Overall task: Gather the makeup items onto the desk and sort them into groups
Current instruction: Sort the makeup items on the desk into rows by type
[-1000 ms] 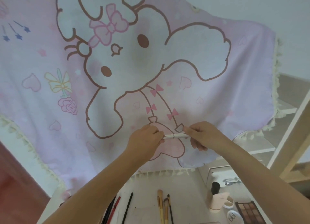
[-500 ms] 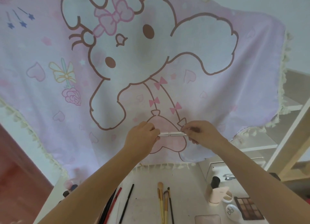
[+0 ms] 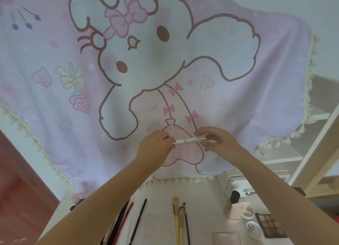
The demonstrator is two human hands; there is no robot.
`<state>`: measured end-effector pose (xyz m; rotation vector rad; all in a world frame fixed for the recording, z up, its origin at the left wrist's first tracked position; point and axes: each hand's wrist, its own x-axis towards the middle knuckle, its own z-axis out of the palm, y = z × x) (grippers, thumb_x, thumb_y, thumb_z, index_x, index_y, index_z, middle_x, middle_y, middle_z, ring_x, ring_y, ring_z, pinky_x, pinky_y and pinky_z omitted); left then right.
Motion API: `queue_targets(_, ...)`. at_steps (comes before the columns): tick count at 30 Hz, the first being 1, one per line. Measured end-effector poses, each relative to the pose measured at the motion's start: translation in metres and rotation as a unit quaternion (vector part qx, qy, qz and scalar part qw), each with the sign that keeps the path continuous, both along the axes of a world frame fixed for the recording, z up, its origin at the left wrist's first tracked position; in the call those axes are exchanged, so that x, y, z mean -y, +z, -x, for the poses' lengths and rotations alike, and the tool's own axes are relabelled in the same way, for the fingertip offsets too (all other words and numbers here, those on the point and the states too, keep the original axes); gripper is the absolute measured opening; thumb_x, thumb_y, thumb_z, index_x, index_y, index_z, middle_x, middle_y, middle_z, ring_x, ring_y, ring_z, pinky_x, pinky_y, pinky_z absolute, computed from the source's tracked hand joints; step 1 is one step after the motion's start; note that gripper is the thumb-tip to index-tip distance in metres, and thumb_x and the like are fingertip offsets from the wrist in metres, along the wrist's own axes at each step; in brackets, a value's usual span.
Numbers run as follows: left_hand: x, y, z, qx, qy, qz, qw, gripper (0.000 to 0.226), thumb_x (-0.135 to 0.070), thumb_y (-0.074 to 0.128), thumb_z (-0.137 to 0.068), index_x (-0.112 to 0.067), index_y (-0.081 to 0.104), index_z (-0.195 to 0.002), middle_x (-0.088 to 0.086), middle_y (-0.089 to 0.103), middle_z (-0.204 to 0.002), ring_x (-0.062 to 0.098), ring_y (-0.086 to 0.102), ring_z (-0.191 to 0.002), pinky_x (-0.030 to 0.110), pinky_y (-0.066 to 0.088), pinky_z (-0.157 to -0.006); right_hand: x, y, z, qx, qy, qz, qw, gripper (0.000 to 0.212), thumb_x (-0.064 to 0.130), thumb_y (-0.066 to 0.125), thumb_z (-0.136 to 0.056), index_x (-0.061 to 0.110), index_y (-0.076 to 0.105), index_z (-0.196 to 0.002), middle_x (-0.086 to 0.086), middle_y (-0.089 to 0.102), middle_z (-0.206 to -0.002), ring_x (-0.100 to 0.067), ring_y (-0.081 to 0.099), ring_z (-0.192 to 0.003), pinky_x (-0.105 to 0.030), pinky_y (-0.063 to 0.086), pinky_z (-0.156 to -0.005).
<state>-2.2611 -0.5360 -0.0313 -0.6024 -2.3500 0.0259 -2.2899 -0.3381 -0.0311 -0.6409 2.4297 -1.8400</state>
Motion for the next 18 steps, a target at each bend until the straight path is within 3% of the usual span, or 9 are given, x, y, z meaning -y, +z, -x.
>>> queue_targets(3,-0.002,0.0,-0.001,0.002,-0.007,-0.004,1.0,0.024,-0.02,0.089,-0.048,-0.015,0.071,-0.063,-0.003,0.062,-0.054,0.013,0.056,-0.045,0.013,0.039,-0.036,0.002,-0.001,0.001,0.048,0.005,-0.02,0.999,0.016,0.014,0.056,-0.088,0.023,0.055,-0.101,0.002,0.062,-0.092,-0.013,0.06,-0.074,-0.015,0.049,-0.051)
queue_targets(5,-0.002,-0.001,-0.001,0.001,-0.011,-0.004,1.0,0.023,-0.02,0.089,-0.049,-0.015,0.071,-0.063,-0.003,0.062,-0.054,0.013,0.055,-0.044,0.013,0.039,-0.036,0.004,-0.002,0.002,0.066,-0.011,-0.045,0.997,0.016,0.028,0.047,-0.092,0.018,0.059,-0.091,0.007,0.064,-0.063,-0.008,0.056,-0.048,-0.015,0.042,-0.041)
queue_targets(7,-0.002,-0.002,-0.001,0.004,-0.014,-0.005,1.0,0.023,-0.021,0.088,-0.05,-0.015,0.071,-0.064,-0.003,0.062,-0.054,0.012,0.055,-0.044,0.013,0.04,-0.036,0.004,-0.005,0.004,0.047,-0.028,-0.071,0.996,0.025,0.026,0.046,-0.093,0.016,0.06,-0.074,0.008,0.057,-0.041,-0.003,0.047,-0.034,-0.014,0.037,-0.037)
queue_targets(9,0.0,-0.003,-0.002,0.01,-0.011,-0.007,1.0,0.023,-0.021,0.088,-0.05,-0.015,0.071,-0.064,-0.003,0.062,-0.054,0.012,0.055,-0.044,0.013,0.041,-0.036,0.003,-0.006,0.004,0.015,-0.024,-0.045,0.999,0.021,0.011,0.053,-0.09,0.021,0.06,-0.073,0.008,0.058,-0.049,-0.002,0.049,-0.041,-0.012,0.04,-0.042)
queue_targets(11,0.002,-0.003,-0.004,0.017,-0.005,-0.012,1.0,0.023,-0.021,0.088,-0.05,-0.015,0.071,-0.063,-0.004,0.062,-0.054,0.011,0.055,-0.045,0.013,0.041,-0.036,0.001,-0.007,0.003,0.005,0.009,0.011,1.0,0.029,-0.002,0.059,-0.083,0.027,0.061,-0.084,-0.002,0.062,-0.078,-0.007,0.056,-0.062,-0.013,0.047,-0.05)
queue_targets(13,0.003,-0.004,-0.005,0.026,-0.006,-0.013,1.0,0.022,-0.02,0.088,-0.05,-0.015,0.071,-0.063,-0.003,0.061,-0.054,0.012,0.055,-0.044,0.014,0.041,-0.035,0.001,-0.009,0.004,0.02,0.032,0.022,0.999,0.037,-0.001,0.062,-0.081,0.034,0.058,-0.093,0.001,0.059,-0.091,-0.01,0.058,-0.073,-0.014,0.049,-0.053)
queue_targets(16,0.004,-0.006,-0.006,0.031,-0.012,-0.014,0.999,0.022,-0.018,0.088,-0.051,-0.013,0.071,-0.063,-0.002,0.061,-0.054,0.012,0.054,-0.044,0.014,0.041,-0.034,0.006,-0.008,0.002,0.065,0.015,-0.008,0.998,0.013,0.018,0.054,-0.088,0.03,0.058,-0.086,0.009,0.065,-0.067,-0.005,0.059,-0.052,-0.014,0.046,-0.044)
queue_targets(18,0.006,-0.009,-0.006,0.032,-0.016,-0.013,0.999,0.021,-0.018,0.088,-0.051,-0.013,0.072,-0.063,-0.002,0.061,-0.054,0.013,0.055,-0.044,0.015,0.042,-0.033,0.007,-0.013,0.005,0.057,0.011,-0.027,0.998,0.022,0.018,0.049,-0.092,0.021,0.059,-0.072,0.008,0.063,-0.049,-0.003,0.054,-0.041,-0.015,0.044,-0.041)
